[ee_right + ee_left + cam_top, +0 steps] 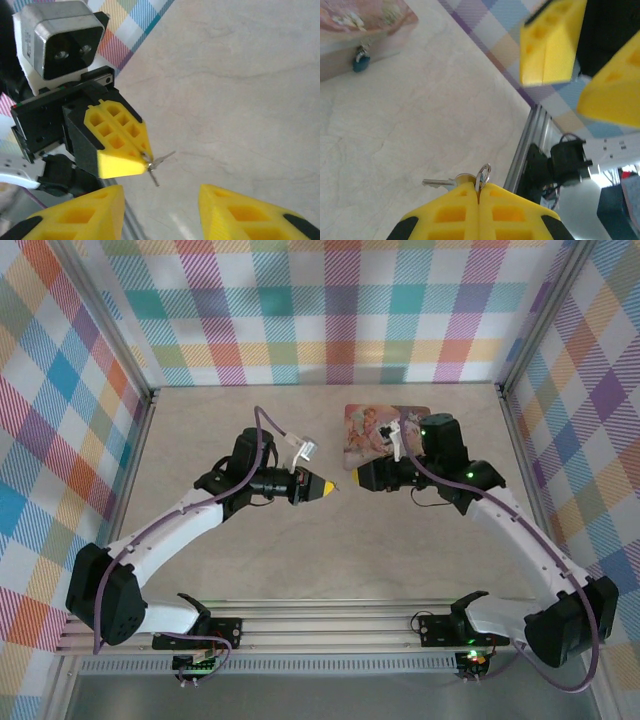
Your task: Unlock a padlock with a key
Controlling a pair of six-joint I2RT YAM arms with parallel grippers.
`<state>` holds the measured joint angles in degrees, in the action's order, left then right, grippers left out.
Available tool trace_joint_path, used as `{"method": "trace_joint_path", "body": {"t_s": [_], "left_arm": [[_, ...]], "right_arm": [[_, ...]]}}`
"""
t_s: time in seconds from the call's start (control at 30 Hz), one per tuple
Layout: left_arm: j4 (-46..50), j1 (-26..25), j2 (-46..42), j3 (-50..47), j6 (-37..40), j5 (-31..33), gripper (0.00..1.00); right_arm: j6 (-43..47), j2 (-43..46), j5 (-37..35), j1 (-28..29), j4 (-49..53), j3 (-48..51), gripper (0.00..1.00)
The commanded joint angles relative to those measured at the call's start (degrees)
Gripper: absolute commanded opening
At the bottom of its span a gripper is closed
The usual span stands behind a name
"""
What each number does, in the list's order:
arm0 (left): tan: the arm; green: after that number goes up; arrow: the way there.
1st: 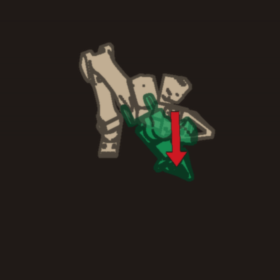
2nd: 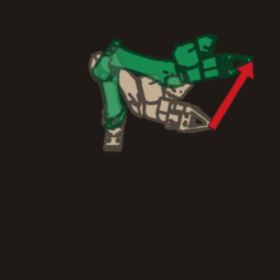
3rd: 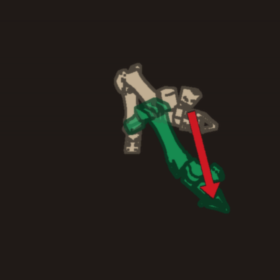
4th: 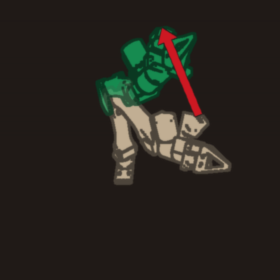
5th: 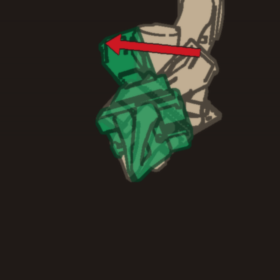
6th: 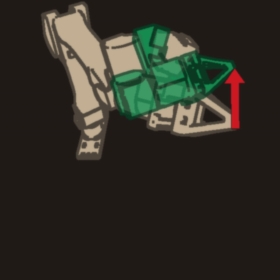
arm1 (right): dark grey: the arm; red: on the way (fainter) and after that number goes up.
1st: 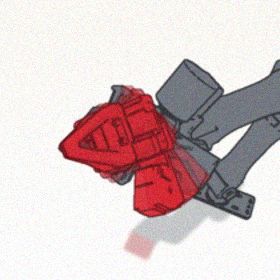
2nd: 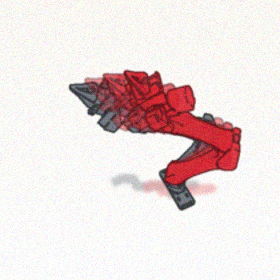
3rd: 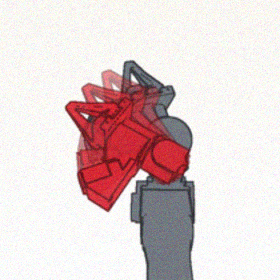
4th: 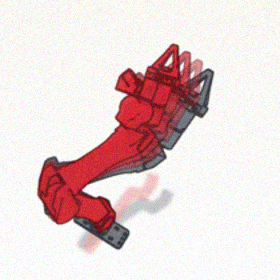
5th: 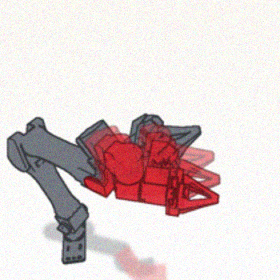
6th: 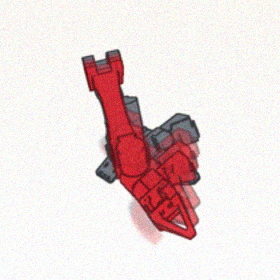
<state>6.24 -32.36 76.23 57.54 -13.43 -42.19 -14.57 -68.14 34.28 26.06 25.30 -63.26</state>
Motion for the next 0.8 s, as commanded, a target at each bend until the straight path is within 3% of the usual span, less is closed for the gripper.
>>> {"method": "trace_joint_path", "body": {"t_s": [0.0, 0.4, 0.77], "left_arm": [[-9.53, 0.54, -2.19, -1.2, -8.28, 3.23, 0.0], [-12.65, 0.56, -2.83, -1.46, -13.72, 3.43, 0.0], [-13.21, 0.51, -2.98, -1.11, -14.92, 3.3, 0.0]], "right_arm": [[-10.77, -0.59, 3.7, 0.22, -8.43, 2.31, 0.4], [-19.67, -3.52, 9.46, 0.3, -19.52, 6.49, 0.39], [-22.69, -6.37, 13.77, 0.71, -25.01, 6.46, 0.29]]}}
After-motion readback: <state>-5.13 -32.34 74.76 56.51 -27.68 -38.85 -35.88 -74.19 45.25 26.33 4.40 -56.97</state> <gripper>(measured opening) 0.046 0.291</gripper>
